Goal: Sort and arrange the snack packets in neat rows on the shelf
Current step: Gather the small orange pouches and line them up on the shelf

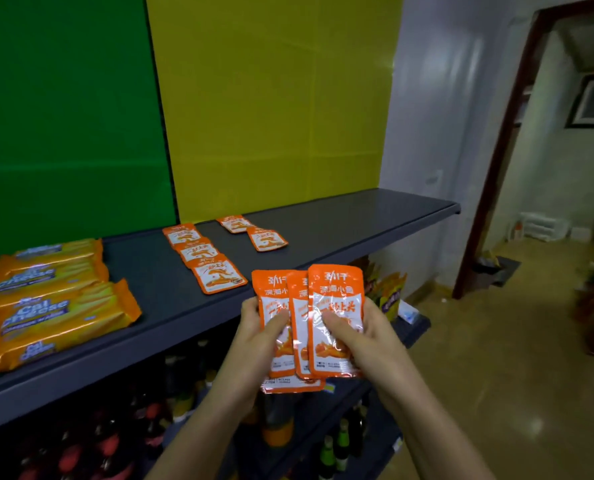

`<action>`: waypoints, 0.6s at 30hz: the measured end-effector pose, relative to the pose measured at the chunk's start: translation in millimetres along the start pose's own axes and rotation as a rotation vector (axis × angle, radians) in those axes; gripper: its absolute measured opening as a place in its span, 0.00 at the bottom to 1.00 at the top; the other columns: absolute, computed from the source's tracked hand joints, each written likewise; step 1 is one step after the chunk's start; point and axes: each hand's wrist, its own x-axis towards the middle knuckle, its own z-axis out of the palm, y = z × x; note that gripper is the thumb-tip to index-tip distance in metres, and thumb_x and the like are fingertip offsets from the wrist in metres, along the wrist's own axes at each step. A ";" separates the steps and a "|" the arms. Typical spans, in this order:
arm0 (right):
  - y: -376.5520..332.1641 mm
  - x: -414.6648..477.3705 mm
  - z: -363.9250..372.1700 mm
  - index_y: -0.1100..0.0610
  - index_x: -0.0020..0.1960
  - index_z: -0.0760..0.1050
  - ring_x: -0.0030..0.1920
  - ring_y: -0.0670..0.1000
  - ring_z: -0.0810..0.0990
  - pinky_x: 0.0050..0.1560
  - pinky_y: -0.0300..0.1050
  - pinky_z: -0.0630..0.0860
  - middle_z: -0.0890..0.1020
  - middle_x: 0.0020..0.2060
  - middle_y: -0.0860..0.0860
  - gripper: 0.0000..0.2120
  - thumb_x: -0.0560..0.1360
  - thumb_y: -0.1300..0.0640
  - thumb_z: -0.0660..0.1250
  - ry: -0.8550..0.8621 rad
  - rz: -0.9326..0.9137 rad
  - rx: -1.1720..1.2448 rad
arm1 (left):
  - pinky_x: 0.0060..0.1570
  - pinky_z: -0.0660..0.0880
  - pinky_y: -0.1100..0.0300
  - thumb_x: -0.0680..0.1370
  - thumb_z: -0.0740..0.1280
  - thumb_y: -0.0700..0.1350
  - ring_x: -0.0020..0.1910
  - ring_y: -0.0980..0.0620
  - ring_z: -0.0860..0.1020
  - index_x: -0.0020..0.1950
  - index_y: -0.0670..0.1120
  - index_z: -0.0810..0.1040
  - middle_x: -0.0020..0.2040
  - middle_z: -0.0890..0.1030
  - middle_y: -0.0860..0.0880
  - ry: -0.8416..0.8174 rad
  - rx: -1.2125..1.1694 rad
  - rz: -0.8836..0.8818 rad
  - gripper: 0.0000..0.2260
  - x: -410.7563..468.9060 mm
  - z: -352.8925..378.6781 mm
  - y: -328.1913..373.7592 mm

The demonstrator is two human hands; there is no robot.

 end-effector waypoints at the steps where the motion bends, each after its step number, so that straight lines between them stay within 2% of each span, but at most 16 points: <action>1: 0.9 12.9 1.4 0.53 0.58 0.73 0.48 0.51 0.85 0.51 0.55 0.81 0.84 0.51 0.52 0.16 0.73 0.51 0.69 -0.021 -0.005 0.005 | 0.31 0.80 0.61 0.78 0.62 0.47 0.35 0.54 0.84 0.52 0.54 0.70 0.45 0.83 0.51 0.017 -0.022 0.016 0.05 7.8 2.8 0.6; 5: -5.1 60.9 5.1 0.51 0.58 0.73 0.48 0.49 0.85 0.52 0.52 0.81 0.84 0.51 0.50 0.15 0.73 0.51 0.68 -0.117 -0.041 0.010 | 0.32 0.80 0.61 0.76 0.65 0.45 0.38 0.54 0.84 0.53 0.56 0.69 0.48 0.83 0.51 0.070 -0.020 0.118 0.09 42.2 10.0 5.5; 9: -19.6 115.4 3.9 0.48 0.54 0.75 0.49 0.48 0.84 0.54 0.53 0.80 0.84 0.50 0.48 0.11 0.72 0.49 0.69 -0.164 -0.140 -0.062 | 0.33 0.80 0.62 0.77 0.64 0.45 0.39 0.55 0.84 0.53 0.57 0.69 0.49 0.82 0.51 0.167 -0.001 0.212 0.09 82.3 7.0 19.6; 12: -21.4 156.8 0.6 0.50 0.50 0.73 0.49 0.49 0.83 0.56 0.56 0.78 0.83 0.49 0.49 0.09 0.72 0.49 0.68 -0.145 -0.180 -0.108 | 0.32 0.80 0.63 0.77 0.64 0.45 0.37 0.56 0.84 0.61 0.54 0.68 0.50 0.82 0.52 0.268 0.031 0.262 0.14 107.8 -8.2 32.1; 15: -14.9 189.9 5.4 0.48 0.48 0.70 0.49 0.50 0.82 0.56 0.56 0.78 0.82 0.49 0.50 0.09 0.72 0.50 0.69 -0.222 -0.132 -0.188 | 0.31 0.80 0.61 0.77 0.64 0.43 0.35 0.56 0.83 0.59 0.50 0.68 0.50 0.81 0.50 0.389 0.023 0.262 0.12 123.8 -30.6 41.1; 18: -12.8 211.1 18.9 0.49 0.55 0.67 0.51 0.50 0.82 0.56 0.50 0.78 0.81 0.52 0.49 0.13 0.74 0.51 0.68 -0.329 -0.091 -0.312 | 0.34 0.80 0.55 0.76 0.65 0.44 0.35 0.53 0.83 0.60 0.50 0.68 0.50 0.82 0.47 0.466 0.031 0.230 0.13 130.9 -45.7 47.6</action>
